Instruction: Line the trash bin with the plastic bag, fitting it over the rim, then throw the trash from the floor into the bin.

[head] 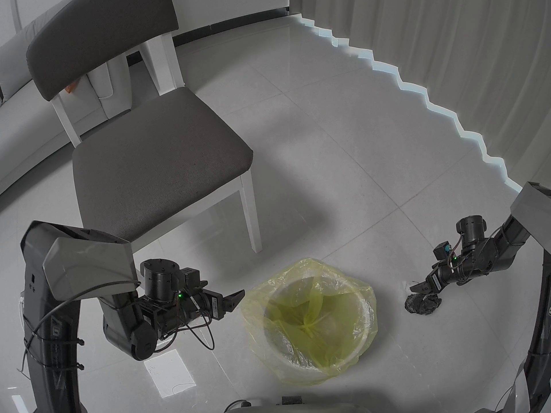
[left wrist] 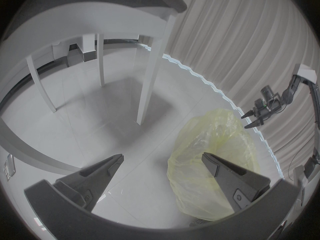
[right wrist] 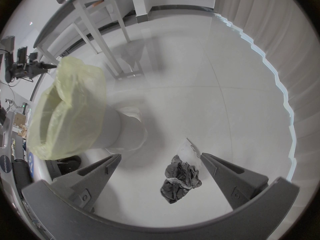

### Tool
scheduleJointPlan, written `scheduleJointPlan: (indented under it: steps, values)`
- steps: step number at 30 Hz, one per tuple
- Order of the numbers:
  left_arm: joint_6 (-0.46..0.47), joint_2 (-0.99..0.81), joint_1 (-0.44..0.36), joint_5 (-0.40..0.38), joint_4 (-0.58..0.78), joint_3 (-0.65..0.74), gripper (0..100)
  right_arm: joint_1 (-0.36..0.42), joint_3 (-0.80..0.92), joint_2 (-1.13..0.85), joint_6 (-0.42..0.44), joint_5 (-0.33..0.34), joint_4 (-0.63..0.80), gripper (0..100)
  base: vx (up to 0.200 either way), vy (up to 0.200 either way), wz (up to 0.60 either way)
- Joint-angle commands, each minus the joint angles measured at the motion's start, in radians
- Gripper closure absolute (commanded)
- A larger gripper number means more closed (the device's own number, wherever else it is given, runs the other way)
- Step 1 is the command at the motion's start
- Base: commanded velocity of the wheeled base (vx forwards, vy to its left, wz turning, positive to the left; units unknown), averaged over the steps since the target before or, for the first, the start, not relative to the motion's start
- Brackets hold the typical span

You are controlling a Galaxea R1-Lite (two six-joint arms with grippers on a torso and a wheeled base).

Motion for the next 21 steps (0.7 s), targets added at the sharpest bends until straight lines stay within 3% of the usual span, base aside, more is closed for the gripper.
scheduleJointPlan:
  steps: [1, 11, 13, 19, 21]
  values:
    - [-0.004, -0.083, 0.006, -0.002, -0.005, 0.035, 0, -0.035, -0.045, 0.108, -0.013, -0.005, -0.002, 0, 0.0, 0.0, 0.0]
    - [-0.02, -0.137, -0.012, -0.022, -0.023, 0.091, 0, -0.063, -0.192, 0.145, -0.03, -0.003, 0.092, 0, 0.0, 0.0, 0.0]
    - [-0.02, -0.161, -0.016, -0.048, -0.029, 0.12, 0, -0.063, -0.255, 0.158, -0.033, -0.005, 0.173, 0, 0.0, 0.0, 0.0]
    - [-0.029, -0.16, -0.009, -0.052, -0.054, 0.127, 0, -0.063, -0.316, 0.191, -0.04, -0.008, 0.225, 0, -0.2, 0.0, 0.0]
    - [-0.032, -0.149, -0.006, -0.056, -0.1, 0.13, 0, -0.063, -0.338, 0.199, -0.048, -0.011, 0.255, 0, 0.0, 0.0, 0.0]
